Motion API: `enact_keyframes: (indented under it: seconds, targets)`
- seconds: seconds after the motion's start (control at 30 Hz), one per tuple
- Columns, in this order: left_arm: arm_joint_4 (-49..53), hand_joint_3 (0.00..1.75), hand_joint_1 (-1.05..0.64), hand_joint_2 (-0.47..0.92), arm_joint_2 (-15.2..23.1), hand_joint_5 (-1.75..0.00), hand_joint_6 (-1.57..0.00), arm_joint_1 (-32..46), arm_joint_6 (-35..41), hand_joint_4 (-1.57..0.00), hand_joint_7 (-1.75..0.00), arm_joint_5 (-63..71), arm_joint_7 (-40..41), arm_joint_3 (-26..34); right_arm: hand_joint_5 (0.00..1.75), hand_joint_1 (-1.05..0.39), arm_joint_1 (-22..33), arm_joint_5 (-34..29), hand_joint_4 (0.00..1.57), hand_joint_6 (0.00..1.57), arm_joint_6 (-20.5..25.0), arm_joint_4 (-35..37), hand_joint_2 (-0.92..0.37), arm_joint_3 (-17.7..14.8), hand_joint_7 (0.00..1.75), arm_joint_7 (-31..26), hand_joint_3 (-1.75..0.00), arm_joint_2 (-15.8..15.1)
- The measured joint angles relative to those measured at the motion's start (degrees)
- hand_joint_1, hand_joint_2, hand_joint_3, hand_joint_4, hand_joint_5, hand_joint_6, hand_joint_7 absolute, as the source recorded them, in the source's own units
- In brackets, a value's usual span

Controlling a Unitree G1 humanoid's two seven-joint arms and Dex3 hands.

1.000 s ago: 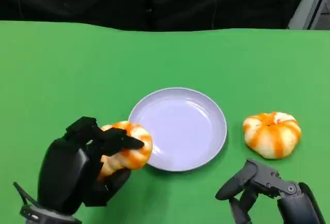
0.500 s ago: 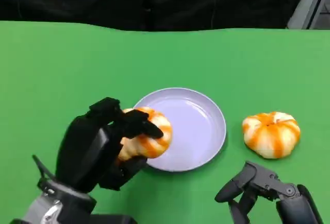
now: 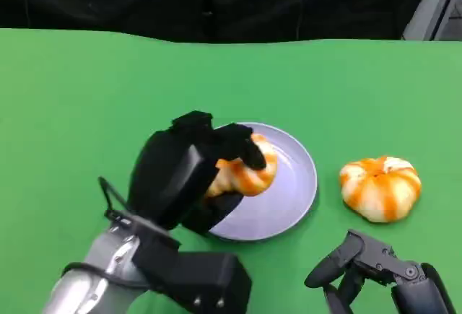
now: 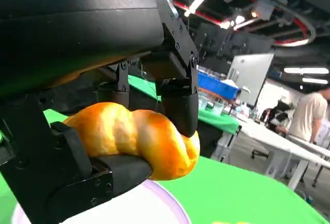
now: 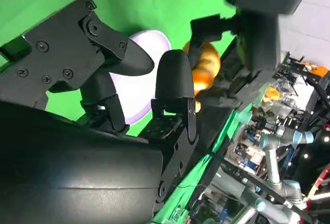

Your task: Grasp the bread from the table and place it into the plate.

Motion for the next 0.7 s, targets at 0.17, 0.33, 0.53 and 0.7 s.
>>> enact_keyframes:
  seconds: [0.17,0.33,0.53,0.7]
  targets:
    - [1.43,1.19,-0.2,0.34,-1.95,-1.75,-0.82,-1.73,5.34,-0.81,-1.32,-0.07,-4.09,-1.03,1.59,-0.15,0.0,-0.12,0.79,0.73,0.02,-0.05,-0.44,0.05,1.21,0.0,-1.16,-0.02]
    - [1.42,1.18,-0.2,0.35,-1.96,-1.75,-0.82,-1.75,6.19,-0.81,-1.32,-0.13,-4.45,-1.41,1.59,-0.15,0.0,-0.12,0.79,0.74,0.02,-0.05,-0.44,0.04,1.21,0.0,-1.15,-0.02]
    - [-2.91,0.48,-0.81,0.91,-1.32,-0.02,-0.01,-2.3,21.43,-0.01,-0.09,4.77,-25.03,-4.82,1.61,-0.16,-0.01,-0.15,0.8,0.73,0.12,-0.06,-0.45,0.25,1.21,0.01,-1.12,0.09]
    - [-9.23,0.52,-0.86,0.92,1.27,0.0,0.0,-2.3,31.53,0.0,-0.04,7.21,-40.64,-6.95,1.61,-0.15,0.0,-0.14,0.79,0.73,1.13,-0.67,-0.44,0.21,1.21,0.16,-1.14,0.07]
